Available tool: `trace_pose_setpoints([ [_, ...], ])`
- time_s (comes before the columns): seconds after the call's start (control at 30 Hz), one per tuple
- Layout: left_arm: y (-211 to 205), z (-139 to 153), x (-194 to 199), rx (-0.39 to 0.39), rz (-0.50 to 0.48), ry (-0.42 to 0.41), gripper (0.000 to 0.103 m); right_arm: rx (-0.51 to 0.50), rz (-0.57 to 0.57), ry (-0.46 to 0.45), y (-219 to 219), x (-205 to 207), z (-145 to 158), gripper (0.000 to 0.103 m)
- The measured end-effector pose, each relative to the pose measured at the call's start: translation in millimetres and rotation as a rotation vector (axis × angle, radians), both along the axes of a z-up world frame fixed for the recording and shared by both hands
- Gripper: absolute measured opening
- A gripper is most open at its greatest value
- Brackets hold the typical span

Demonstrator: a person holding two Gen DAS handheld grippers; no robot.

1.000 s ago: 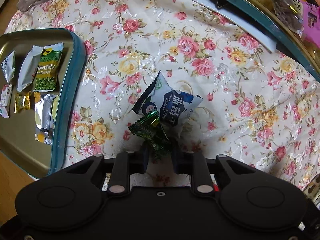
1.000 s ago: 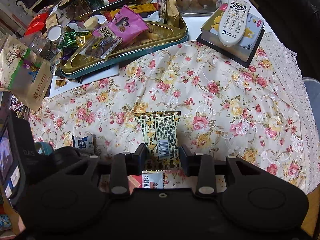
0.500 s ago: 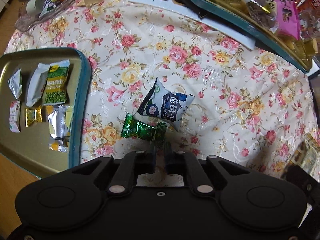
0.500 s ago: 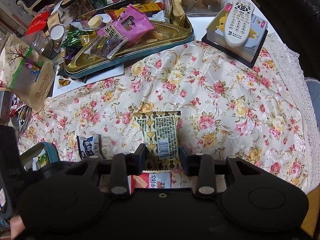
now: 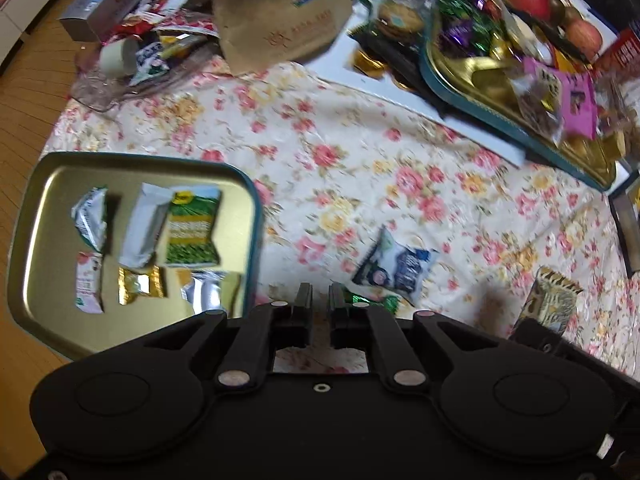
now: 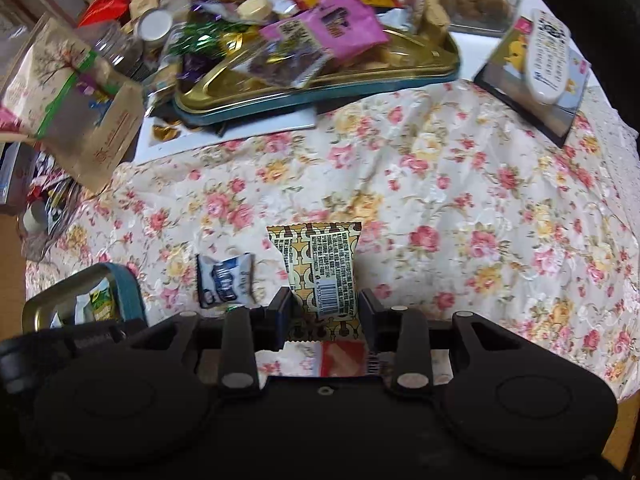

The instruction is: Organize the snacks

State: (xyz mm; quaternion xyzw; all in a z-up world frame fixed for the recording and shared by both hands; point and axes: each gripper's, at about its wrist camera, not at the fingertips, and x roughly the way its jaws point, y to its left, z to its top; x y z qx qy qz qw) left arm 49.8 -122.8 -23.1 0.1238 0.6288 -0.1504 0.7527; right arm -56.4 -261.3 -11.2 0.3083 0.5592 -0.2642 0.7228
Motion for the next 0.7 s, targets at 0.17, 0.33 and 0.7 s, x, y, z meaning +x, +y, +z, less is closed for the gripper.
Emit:
trace_pose_setpoints([
  [0.17,29,13,25,-0.009,0.065,-0.026,0.011,0.007,0.065,0.003,26,25,-4,0.038],
  [0.33,60,19,48,-0.043,0.140,-0.003,0.011,0.025,0.118,0.004,49,44,-8,0.038],
  [0.7,114,26,75,-0.070,0.266,-0.005,0.011,0.039,0.193,-0.017,83,69,-4,0.038],
])
